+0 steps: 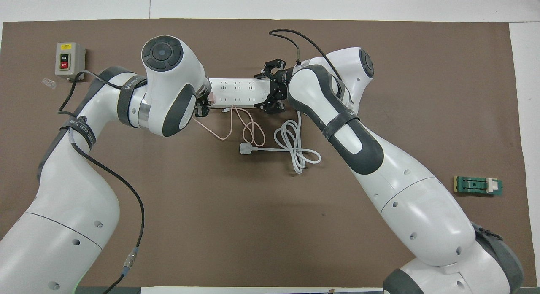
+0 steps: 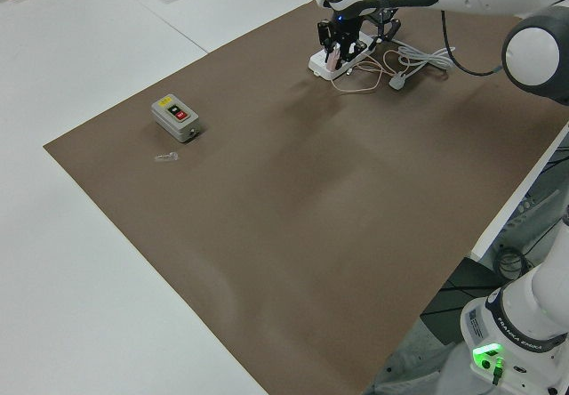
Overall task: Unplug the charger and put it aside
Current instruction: 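Pull the pink charger out of the strip with the left gripper, then carry the charger nearer the robot and set it down with the left gripper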
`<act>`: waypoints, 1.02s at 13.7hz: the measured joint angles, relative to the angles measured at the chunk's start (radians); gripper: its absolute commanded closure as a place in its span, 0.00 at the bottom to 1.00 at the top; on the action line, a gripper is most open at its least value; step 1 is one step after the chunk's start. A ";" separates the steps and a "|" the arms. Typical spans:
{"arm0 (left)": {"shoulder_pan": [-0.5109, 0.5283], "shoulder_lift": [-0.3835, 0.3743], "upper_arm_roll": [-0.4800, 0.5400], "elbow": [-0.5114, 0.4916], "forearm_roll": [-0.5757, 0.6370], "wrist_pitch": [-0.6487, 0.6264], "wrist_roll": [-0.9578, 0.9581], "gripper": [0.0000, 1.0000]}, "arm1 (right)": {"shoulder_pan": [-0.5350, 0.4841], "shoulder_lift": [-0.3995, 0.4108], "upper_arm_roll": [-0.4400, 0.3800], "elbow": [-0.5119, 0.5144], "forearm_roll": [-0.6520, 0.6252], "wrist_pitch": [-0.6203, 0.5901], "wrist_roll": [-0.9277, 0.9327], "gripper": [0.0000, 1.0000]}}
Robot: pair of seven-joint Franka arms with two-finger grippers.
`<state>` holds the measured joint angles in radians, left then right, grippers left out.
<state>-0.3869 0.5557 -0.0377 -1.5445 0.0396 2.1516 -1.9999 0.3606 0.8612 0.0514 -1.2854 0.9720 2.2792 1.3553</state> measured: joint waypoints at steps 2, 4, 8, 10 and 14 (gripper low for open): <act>0.000 0.013 -0.001 0.032 0.000 -0.038 0.000 1.00 | 0.000 0.000 0.000 0.000 0.000 0.000 0.000 0.33; 0.002 0.014 0.000 0.074 0.000 -0.097 0.000 1.00 | 0.000 0.000 0.000 0.000 0.001 0.000 0.000 0.33; 0.064 -0.065 0.013 0.136 -0.002 -0.219 0.052 1.00 | 0.000 0.000 0.000 0.000 0.001 0.000 -0.001 0.32; 0.119 -0.127 0.013 0.135 -0.016 -0.320 0.181 1.00 | 0.000 0.000 0.000 0.000 0.002 0.000 -0.001 0.05; 0.255 -0.222 0.015 0.058 -0.023 -0.424 0.535 1.00 | -0.025 -0.017 -0.001 0.006 0.023 -0.021 0.020 0.00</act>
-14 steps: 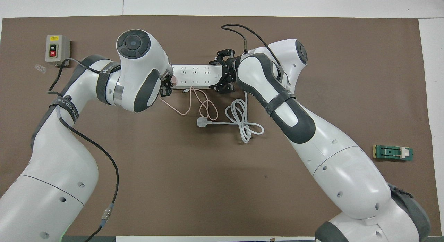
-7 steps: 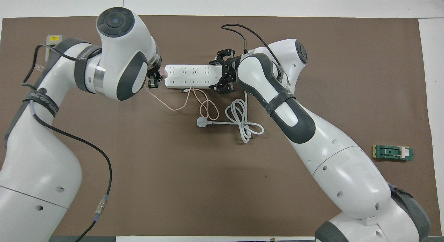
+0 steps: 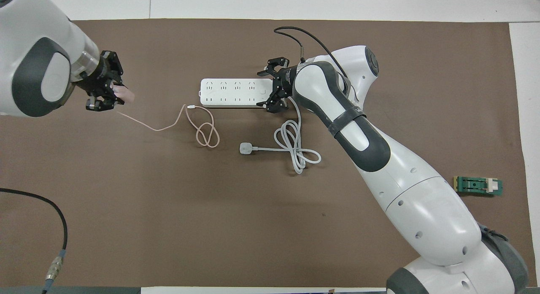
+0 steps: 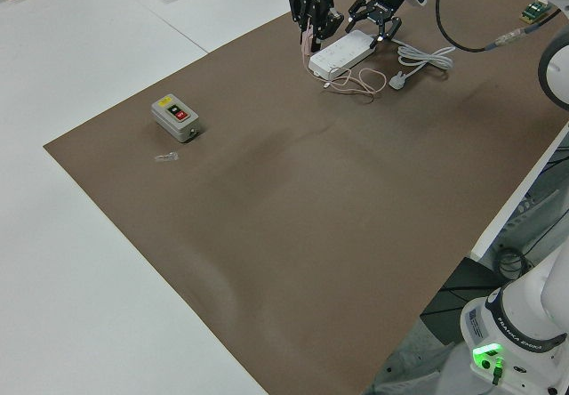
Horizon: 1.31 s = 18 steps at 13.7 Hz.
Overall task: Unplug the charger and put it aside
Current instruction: 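Carry the charger nearer the robot and set it down with the left gripper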
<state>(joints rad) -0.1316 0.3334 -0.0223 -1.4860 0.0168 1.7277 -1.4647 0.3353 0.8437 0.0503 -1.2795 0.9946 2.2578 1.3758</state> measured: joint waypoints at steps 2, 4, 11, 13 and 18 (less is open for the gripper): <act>0.066 -0.044 0.001 -0.093 -0.004 0.001 0.204 1.00 | -0.049 -0.079 -0.014 0.013 -0.004 -0.093 0.045 0.00; 0.083 -0.078 0.000 -0.186 -0.006 0.007 0.349 1.00 | -0.122 -0.173 -0.025 0.021 -0.068 -0.228 0.050 0.00; 0.140 -0.194 0.001 -0.482 -0.007 0.207 0.633 0.01 | -0.251 -0.476 -0.028 -0.008 -0.540 -0.574 -0.194 0.00; 0.160 -0.199 0.002 -0.481 -0.007 0.239 0.683 0.00 | -0.296 -0.510 -0.030 -0.019 -0.577 -0.645 -0.353 0.00; 0.161 -0.201 -0.007 -0.349 -0.005 0.219 0.787 0.00 | -0.398 -0.570 -0.033 -0.029 -0.704 -0.745 -0.795 0.00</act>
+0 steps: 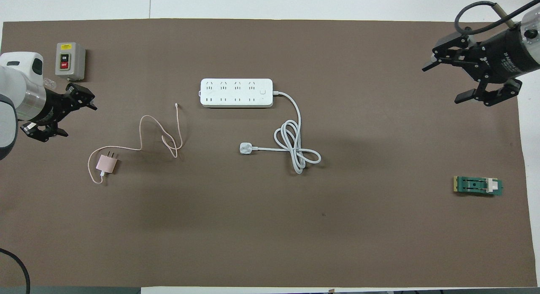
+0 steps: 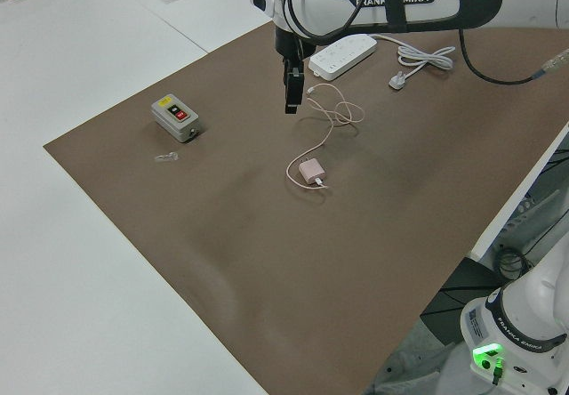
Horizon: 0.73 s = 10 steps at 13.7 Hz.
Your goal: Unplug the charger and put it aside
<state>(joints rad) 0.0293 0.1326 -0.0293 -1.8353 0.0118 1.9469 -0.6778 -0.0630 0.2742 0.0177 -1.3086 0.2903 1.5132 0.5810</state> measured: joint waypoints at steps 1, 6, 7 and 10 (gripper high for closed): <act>0.000 -0.003 0.000 0.035 0.000 -0.053 0.087 0.00 | -0.014 -0.015 -0.001 0.000 -0.058 -0.008 -0.141 0.00; 0.000 -0.038 -0.004 0.179 0.000 -0.325 0.340 0.00 | -0.052 -0.126 0.000 -0.040 -0.276 -0.053 -0.542 0.00; 0.000 -0.039 -0.006 0.197 0.000 -0.354 0.371 0.00 | -0.049 -0.155 0.002 -0.070 -0.306 -0.053 -0.568 0.00; 0.004 -0.050 0.001 0.255 0.000 -0.412 0.552 0.00 | -0.048 -0.238 0.009 -0.174 -0.353 -0.028 -0.605 0.00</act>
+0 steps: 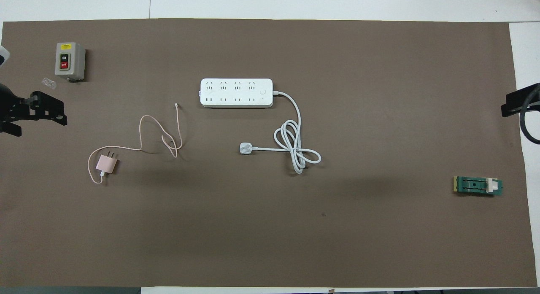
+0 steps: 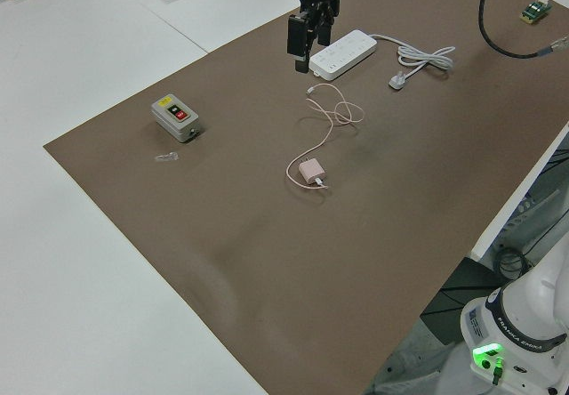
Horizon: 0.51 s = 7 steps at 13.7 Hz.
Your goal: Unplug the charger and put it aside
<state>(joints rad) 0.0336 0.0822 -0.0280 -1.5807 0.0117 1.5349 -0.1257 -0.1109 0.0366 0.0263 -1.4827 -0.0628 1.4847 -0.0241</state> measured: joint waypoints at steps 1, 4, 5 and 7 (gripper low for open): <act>0.003 -0.018 0.004 0.007 0.000 -0.008 0.060 0.00 | -0.001 -0.019 0.000 -0.035 -0.003 0.022 -0.011 0.00; 0.007 -0.080 0.005 0.004 0.000 -0.048 0.180 0.00 | -0.001 -0.049 0.001 -0.112 -0.003 0.056 -0.013 0.00; 0.006 -0.087 0.003 0.003 -0.001 -0.057 0.193 0.00 | -0.001 -0.053 0.002 -0.127 0.003 0.063 -0.001 0.00; 0.000 -0.086 -0.002 0.002 -0.002 -0.065 0.204 0.00 | -0.001 -0.058 0.004 -0.138 0.025 0.066 0.025 0.00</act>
<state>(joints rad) 0.0340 -0.0040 -0.0296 -1.5783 0.0099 1.4698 0.0787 -0.1116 -0.0212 0.0298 -1.6206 -0.0381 1.5507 0.0005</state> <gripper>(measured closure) 0.000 0.000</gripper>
